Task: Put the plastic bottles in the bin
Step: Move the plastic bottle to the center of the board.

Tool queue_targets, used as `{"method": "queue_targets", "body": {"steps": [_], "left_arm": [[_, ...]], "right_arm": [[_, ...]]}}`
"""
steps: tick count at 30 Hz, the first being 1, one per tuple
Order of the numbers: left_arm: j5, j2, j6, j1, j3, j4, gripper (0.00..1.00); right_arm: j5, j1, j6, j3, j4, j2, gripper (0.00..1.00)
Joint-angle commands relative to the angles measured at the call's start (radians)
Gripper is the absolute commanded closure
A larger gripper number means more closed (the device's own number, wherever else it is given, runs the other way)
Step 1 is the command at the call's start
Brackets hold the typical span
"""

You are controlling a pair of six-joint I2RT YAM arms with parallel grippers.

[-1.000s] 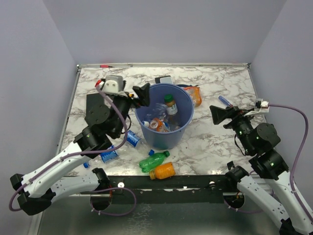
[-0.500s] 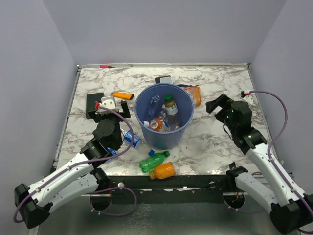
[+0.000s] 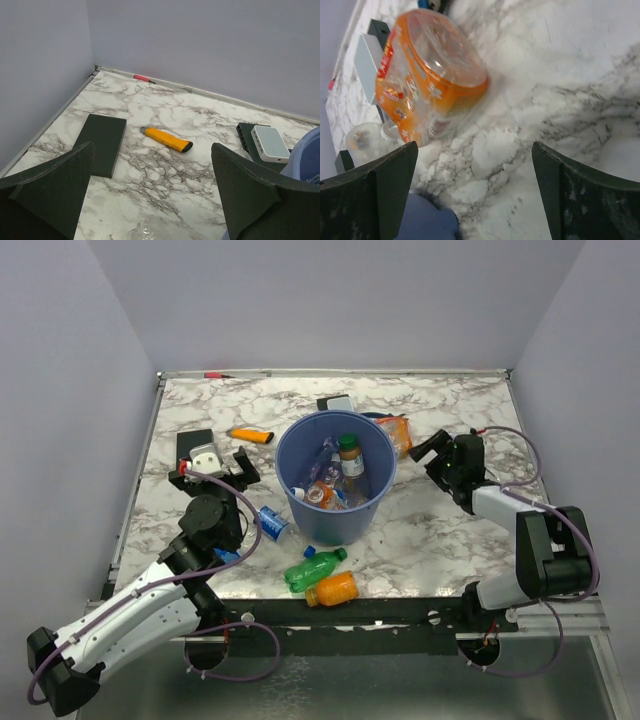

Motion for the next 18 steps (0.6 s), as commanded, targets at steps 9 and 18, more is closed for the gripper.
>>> {"method": "queue_targets", "body": {"steps": [9, 18], "left_arm": [[0.040, 0.019, -0.007, 0.003, -0.001, 0.005, 0.01], [0.066, 0.037, -0.018, 0.003, 0.002, -0.004, 0.01]], "right_arm": [[-0.072, -0.004, -0.213, 0.357, 0.107, 0.364, 0.00], [-0.079, -0.004, -0.211, 0.400, 0.067, 0.463, 0.20]]}}
